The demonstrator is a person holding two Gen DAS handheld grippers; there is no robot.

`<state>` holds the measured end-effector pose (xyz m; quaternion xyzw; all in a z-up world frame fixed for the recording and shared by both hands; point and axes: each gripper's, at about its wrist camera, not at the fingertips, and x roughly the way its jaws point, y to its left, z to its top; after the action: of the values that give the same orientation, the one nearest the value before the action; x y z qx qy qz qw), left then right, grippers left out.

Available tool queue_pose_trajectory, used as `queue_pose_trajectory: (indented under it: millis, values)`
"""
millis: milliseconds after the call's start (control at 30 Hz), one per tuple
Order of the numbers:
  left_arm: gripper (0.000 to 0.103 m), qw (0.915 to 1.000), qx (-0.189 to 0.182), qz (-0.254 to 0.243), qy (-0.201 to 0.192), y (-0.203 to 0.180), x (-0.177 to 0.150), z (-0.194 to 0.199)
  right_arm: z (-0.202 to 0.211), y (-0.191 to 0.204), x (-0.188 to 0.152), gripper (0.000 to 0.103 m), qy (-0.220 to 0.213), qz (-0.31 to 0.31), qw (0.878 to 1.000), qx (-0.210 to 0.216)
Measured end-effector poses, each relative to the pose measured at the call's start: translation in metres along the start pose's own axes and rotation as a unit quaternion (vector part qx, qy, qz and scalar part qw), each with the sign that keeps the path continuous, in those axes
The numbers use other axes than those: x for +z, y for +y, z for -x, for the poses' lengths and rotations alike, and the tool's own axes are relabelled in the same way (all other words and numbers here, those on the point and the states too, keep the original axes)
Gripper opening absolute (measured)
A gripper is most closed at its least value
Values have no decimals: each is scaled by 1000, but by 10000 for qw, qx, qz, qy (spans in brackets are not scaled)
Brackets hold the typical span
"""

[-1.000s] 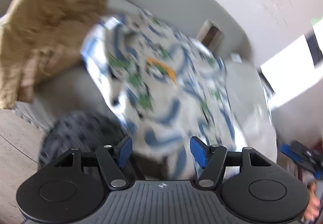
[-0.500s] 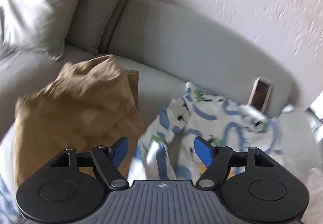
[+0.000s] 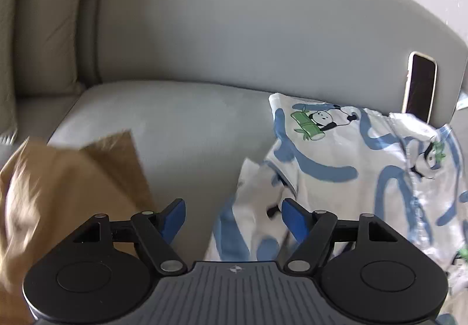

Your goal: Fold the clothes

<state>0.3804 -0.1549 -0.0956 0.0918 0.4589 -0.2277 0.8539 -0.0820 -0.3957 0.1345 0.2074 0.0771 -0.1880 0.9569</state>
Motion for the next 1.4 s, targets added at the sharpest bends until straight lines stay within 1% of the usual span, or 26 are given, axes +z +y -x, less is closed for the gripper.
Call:
queue_pose_trajectory:
  millis: [167,300,333,367,433,467,533,600,667,733,767,833,867,967,1033,1133,1200,1300,1400]
  values:
    - [64,9992,-301,-41,276,-4,12,-34,-24,-5,-1,94,13,-143,9998,113]
    - [61,9983,-152,-303,466,-17,19,-55,-33,-13,-7,94,-106,-323,9994,44]
    - [54,9983,-187,-195,523,-16,20,-58,-35,-15,-8,94,-89,-343,9994,7]
    - [30,9980,-221,-87,580,-16,21,-60,-37,-17,-9,94,-58,-368,9993,-35]
    - [2,9969,-358,119,696,-14,20,-61,-38,-21,-11,94,-10,-397,9991,-120]
    - [1,9969,-397,119,662,-16,18,-56,-38,-22,-11,94,-10,-405,9991,-147]
    - [1,9984,-415,-6,386,-18,14,-36,-36,-26,-11,94,-11,-427,9989,-193]
    - [1,9991,-407,28,68,-15,11,-8,-29,-28,-11,94,-33,-482,9986,-199]
    - [1,9985,-441,165,-262,-6,9,29,-20,-29,-10,94,-69,-530,9984,-185]
    - [1,9966,-275,313,-704,5,8,75,-7,-29,-7,94,-122,-545,9983,-148]
    - [1,9944,-185,429,-952,12,7,100,1,-29,-6,94,-159,-542,9983,-122]
    - [1,9859,-41,757,-1492,28,5,155,19,-27,-4,95,-252,-525,9983,-50]
    - [1,9796,54,895,-1797,36,2,184,28,-26,-3,95,-303,-529,9981,-6]
    - [1,9558,447,1182,-2657,53,-14,266,56,-25,-1,96,-433,-576,9972,187]
    - [1,9433,593,1239,-3022,59,-29,312,73,-23,-3,98,-519,-583,9966,271]
    - [1,9363,555,1254,-3233,61,-61,360,90,-22,-11,98,-429,-586,9966,388]
    - [1,9344,578,1153,-3321,60,-85,377,100,-23,-17,98,-354,-634,9963,466]
    - [1,9321,431,986,-3460,63,-121,387,113,-28,-23,98,-248,-754,9955,516]
    - [1,9311,43,989,-3511,67,-146,377,127,-40,-23,98,-252,-923,9943,481]
